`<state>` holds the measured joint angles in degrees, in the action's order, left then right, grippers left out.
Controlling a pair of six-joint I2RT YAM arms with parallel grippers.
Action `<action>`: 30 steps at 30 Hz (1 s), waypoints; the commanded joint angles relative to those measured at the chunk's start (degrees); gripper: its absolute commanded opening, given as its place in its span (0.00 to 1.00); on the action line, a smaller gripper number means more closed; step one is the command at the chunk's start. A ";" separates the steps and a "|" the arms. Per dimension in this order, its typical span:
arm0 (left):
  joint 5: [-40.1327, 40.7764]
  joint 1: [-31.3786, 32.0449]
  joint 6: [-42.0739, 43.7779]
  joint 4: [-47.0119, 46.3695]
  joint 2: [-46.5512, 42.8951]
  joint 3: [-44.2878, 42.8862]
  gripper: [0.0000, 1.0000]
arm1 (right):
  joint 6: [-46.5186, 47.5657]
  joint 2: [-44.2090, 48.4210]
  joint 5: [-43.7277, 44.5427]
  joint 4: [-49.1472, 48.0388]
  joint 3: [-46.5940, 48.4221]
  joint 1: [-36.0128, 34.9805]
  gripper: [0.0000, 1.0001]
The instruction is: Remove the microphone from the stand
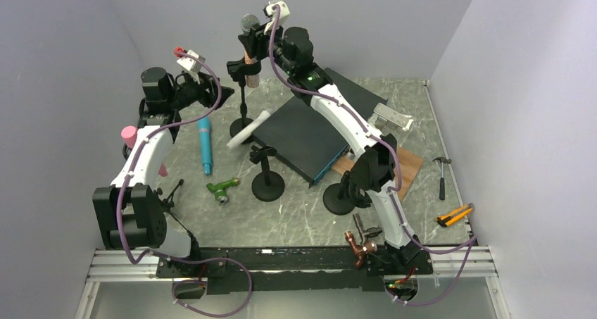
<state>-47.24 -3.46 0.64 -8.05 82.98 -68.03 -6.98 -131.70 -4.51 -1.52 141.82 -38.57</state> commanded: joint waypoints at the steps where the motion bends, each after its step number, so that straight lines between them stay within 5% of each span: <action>1: -1.71 0.77 -4.20 -6.05 1.12 -1.97 0.71 | -0.57 2.32 0.47 -9.03 3.86 -0.35 0.00; 27: 1.49 5.31 0.60 -4.22 10.24 -12.38 0.72 | -0.84 2.10 -0.67 -8.09 3.74 -0.89 0.00; 30: 0.27 5.32 1.11 -1.67 11.49 -14.98 0.59 | -0.83 2.56 -0.76 -8.25 3.12 -0.91 0.00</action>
<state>-45.19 1.83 0.75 -9.76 93.17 -78.28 -6.46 -131.70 -4.78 -1.58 141.82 -39.20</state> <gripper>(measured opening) 0.682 0.452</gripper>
